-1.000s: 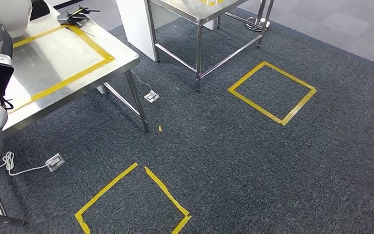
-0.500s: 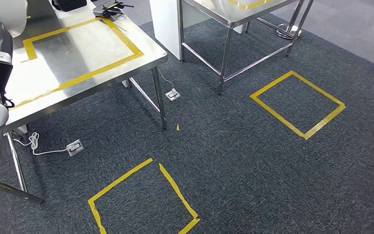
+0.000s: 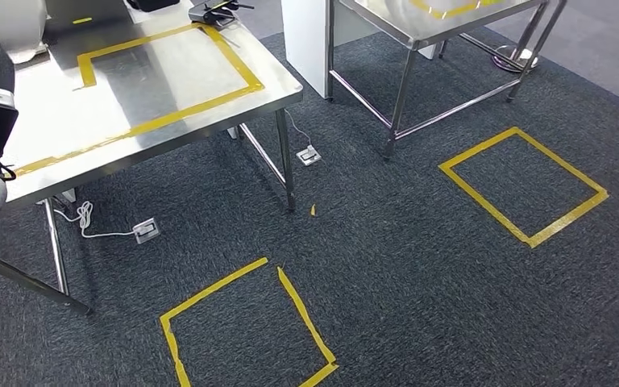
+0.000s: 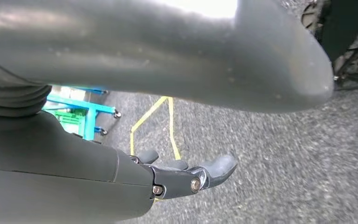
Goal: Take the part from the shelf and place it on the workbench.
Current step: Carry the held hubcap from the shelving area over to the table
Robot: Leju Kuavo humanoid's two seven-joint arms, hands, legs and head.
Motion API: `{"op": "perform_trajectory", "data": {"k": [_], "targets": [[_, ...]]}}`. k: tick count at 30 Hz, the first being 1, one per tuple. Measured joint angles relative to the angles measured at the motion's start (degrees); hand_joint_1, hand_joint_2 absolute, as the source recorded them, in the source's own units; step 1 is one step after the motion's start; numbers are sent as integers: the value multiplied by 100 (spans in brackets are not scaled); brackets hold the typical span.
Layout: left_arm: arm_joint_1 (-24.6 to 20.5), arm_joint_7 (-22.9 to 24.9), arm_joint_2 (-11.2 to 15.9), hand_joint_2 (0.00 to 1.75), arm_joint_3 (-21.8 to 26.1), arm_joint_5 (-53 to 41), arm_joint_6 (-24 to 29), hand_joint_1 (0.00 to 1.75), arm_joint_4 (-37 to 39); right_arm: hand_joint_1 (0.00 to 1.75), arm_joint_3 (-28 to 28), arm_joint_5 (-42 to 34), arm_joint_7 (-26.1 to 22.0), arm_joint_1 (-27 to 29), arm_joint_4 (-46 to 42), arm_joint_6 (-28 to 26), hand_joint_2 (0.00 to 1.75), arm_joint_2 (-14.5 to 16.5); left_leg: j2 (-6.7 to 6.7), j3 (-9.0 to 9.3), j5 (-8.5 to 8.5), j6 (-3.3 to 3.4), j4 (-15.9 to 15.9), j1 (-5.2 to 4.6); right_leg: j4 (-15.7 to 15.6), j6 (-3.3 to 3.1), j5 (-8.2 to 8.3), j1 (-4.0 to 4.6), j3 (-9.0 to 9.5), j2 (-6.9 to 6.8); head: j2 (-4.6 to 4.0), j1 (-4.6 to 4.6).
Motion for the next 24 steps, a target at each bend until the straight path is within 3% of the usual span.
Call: {"op": "perform_trajectory", "data": {"k": [2,4,5,7,9,10,11,13,15,17,18,20,22,24], "targets": [[-14,18,-15,175,-1,-4,3,175,11,0,-9,-9,1,-6,0,4,0,0,-88,-3,1,83,-19,-9,-13,58,-11,15,22,-89,0,6],[-38,27,-30,175,-1,-9,5,175,25,0,-17,-9,2,-14,0,5,0,-2,-179,13,23,156,-51,18,93,127,-106,2,-1,-11,0,10],[-59,28,-49,175,-2,-13,5,175,33,0,-19,-9,1,-17,0,5,0,-2,-221,24,35,192,-69,35,293,160,-224,-5,-89,94,0,19],[-87,28,-104,175,-7,-19,7,175,55,0,-22,-9,-1,-9,0,7,0,-1,-316,22,42,233,-74,47,994,200,-546,-18,-440,295,0,36],[-87,28,-155,175,-17,-21,7,175,89,0,-27,-9,1,2,0,7,0,0,-434,16,43,242,-64,46,1553,212,-682,-18,-754,344,-1,44],[-86,27,-171,175,-22,-21,7,175,103,0,-30,-9,1,4,0,7,0,-1,-495,16,41,239,-56,46,1542,207,-594,-19,-776,354,-1,45],[-86,26,-180,175,-25,-22,7,175,115,0,-31,-9,1,4,0,7,0,-2,-552,17,37,233,-44,49,1307,197,-416,-22,-686,369,-1,47],[-101,22,-195,175,-25,-22,8,175,127,0,-33,-9,1,2,0,7,0,-4,-654,5,18,197,-7,48,531,171,-51,-36,-334,505,0,49],[-124,17,-205,175,-25,-22,16,175,137,0,-34,-9,-7,-2,0,5,0,-3,-740,-23,3,133,20,38,84,136,68,-43,-119,613,0,46],[-132,8,-203,175,-25,-22,32,175,152,0,-36,-23,-15,-6,0,-4,0,-2,-810,-36,18,54,1,45,37,73,63,-32,-95,574,0,46],[-128,-3,-197,175,-25,-22,40,175,161,0,-42,-46,-15,-10,0,-9,0,-1,-790,-45,17,18,2,52,19,32,78,-33,-87,539,0,47],[-130,-23,-185,175,-25,-20,52,175,184,0,-70,-113,-16,-16,0,-21,0,3,-609,-151,-122,-44,210,54,-23,-45,109,-47,-70,481,0,23],[-120,-39,-182,175,-26,-10,56,175,208,0,-120,-173,-17,-12,0,-26,0,4,-410,-441,-455,-90,841,60,-36,-82,113,-47,-65,439,0,-2],[-87,-32,-184,175,-27,5,56,175,242,0,-171,-214,-17,-2,0,-26,0,4,-365,-731,-676,-118,1469,70,-34,-93,107,-44,-66,400,0,-3]]}}
